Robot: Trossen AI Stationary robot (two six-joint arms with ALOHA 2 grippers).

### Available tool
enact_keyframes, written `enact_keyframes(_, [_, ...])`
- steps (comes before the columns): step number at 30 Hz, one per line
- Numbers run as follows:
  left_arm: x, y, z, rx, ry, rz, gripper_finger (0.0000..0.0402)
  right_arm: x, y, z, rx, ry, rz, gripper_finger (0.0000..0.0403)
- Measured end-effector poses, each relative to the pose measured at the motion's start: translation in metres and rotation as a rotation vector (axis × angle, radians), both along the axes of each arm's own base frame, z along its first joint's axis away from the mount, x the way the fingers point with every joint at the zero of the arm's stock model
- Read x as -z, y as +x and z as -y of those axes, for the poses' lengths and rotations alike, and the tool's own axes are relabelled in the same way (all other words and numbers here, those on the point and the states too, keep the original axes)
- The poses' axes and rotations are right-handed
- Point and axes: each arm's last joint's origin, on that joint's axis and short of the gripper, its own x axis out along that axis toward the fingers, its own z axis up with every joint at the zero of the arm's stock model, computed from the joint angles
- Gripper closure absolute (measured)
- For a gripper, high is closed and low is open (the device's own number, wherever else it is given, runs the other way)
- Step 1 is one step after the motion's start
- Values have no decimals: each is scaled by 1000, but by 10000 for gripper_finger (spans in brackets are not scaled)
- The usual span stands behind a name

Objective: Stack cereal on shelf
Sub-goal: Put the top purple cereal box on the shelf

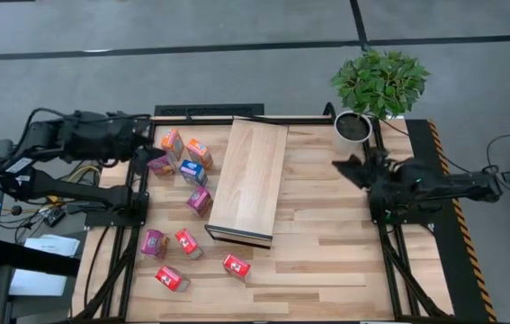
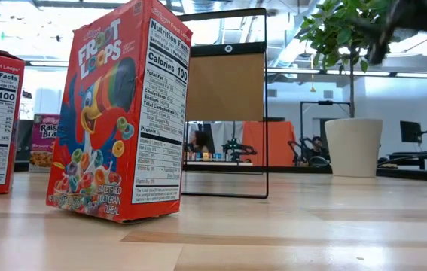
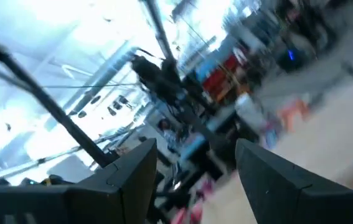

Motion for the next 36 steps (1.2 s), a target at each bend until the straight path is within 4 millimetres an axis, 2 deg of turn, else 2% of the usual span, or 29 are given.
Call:
enact_keyframes(2, [2,6,-3,22,-11,-71,81,-24,0,0,38,-92,-41,158])
enact_keyframes(6, [9,17,-11,27,-6,-242,81,-65,4,1,87,-265,-228,158])
enact_keyframes(10, [21,31,-22,56,-6,-437,81,-93,16,1,93,-383,-403,158])
enact_keyframes(13, [32,42,-31,92,14,-629,81,-106,28,1,97,-445,-493,158])
enact_keyframes(15, [38,49,-37,106,35,-712,81,-110,35,1,90,-465,-538,158])
enact_keyframes(18, [41,58,-45,155,44,-743,81,-112,45,1,78,-475,-583,158])
enact_keyframes(22, [45,67,-55,249,71,-769,81,-104,56,-1,49,-483,-653,158])
enact_keyframes(30, [47,58,-77,248,62,-769,81,-96,68,-5,17,-492,-703,158])
enact_keyframes(33, [61,53,-80,244,56,-777,81,-95,71,-5,16,-493,-713,157])
enact_keyframes(36, [86,49,-78,251,28,-767,81,-93,73,-4,20,-491,-726,157])
